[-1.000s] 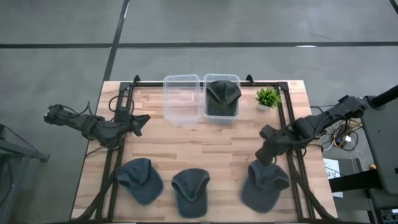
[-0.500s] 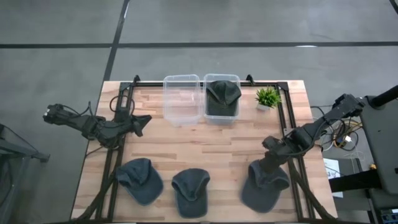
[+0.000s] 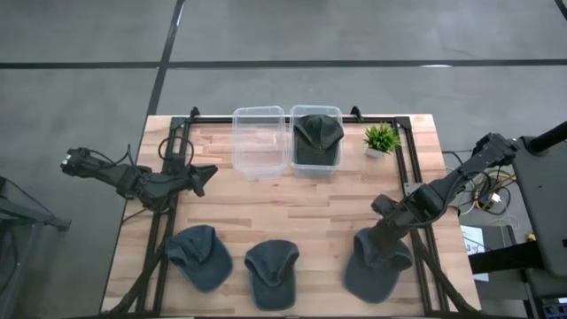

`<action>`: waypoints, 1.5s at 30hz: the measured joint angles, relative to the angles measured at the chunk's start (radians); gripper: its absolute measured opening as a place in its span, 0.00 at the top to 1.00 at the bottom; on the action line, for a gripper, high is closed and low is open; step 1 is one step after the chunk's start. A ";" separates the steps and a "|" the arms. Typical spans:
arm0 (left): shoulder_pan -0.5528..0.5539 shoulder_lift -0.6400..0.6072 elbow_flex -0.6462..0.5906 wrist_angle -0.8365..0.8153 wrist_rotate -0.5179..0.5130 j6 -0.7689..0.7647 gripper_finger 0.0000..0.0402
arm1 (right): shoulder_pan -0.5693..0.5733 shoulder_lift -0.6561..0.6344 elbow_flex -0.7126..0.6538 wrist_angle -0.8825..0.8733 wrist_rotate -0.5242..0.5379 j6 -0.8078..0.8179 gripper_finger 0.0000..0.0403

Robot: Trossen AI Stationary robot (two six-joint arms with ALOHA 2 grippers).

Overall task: Pick & Place hat
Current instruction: Put the right blue cap into the left transparent bin

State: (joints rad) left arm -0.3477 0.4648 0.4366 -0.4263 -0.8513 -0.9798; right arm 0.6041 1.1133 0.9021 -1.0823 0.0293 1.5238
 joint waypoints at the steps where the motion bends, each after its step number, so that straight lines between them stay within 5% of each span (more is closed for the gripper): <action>1: 0.000 0.000 0.000 0.000 0.000 0.000 0.81 | 0.000 0.000 -0.004 0.002 0.000 -0.004 0.85; 8: 0.000 0.000 0.000 0.000 0.000 0.000 0.81 | 0.000 0.000 -0.054 0.153 0.000 -0.041 0.69; 16: 0.000 0.000 0.000 0.000 0.007 0.000 0.81 | 0.000 0.001 -0.117 0.417 -0.004 -0.371 0.61; 28: 0.000 0.000 0.000 0.000 0.024 0.000 0.81 | -0.002 0.038 -0.069 0.445 -0.042 -0.781 0.67; 45: 0.000 0.000 0.000 0.000 0.045 0.000 0.81 | -0.002 0.435 0.193 0.188 -0.064 -1.295 0.71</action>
State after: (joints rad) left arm -0.3481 0.4646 0.4366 -0.4268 -0.8061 -0.9794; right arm 0.6018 1.5480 1.0952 -0.8940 -0.0348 0.2284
